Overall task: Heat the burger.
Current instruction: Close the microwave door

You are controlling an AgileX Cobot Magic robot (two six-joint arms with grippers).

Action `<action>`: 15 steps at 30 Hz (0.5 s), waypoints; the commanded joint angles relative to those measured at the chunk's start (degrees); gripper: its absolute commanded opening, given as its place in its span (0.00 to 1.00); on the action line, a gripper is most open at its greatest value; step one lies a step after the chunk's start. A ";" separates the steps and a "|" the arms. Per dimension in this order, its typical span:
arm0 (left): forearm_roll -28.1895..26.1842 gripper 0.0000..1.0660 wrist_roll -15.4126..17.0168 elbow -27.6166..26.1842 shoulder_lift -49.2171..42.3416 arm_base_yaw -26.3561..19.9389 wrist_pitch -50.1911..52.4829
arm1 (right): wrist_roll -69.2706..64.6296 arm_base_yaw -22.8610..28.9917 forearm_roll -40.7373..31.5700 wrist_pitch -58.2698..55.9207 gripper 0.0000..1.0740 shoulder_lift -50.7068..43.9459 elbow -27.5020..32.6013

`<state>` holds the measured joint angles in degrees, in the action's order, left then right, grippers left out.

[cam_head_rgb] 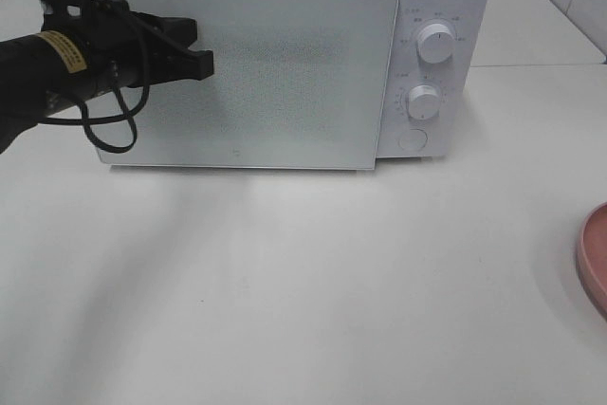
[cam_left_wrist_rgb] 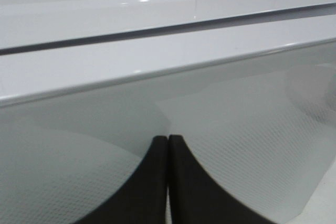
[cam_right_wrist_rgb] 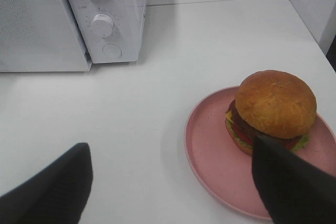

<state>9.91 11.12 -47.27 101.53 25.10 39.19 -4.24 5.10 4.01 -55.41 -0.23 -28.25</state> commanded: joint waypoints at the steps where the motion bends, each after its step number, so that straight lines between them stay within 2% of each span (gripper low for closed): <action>1: -2.01 0.00 0.11 -2.64 1.20 2.01 -1.32 | 0.06 -0.40 -0.17 0.40 0.69 -1.72 0.06; 15: -3.95 0.00 0.11 -10.31 5.04 5.27 -5.50 | 0.00 -0.40 -0.17 0.40 0.69 -1.72 0.06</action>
<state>9.45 11.12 -54.66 105.83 30.88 34.26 -4.24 5.10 3.95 -55.46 -0.23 -28.25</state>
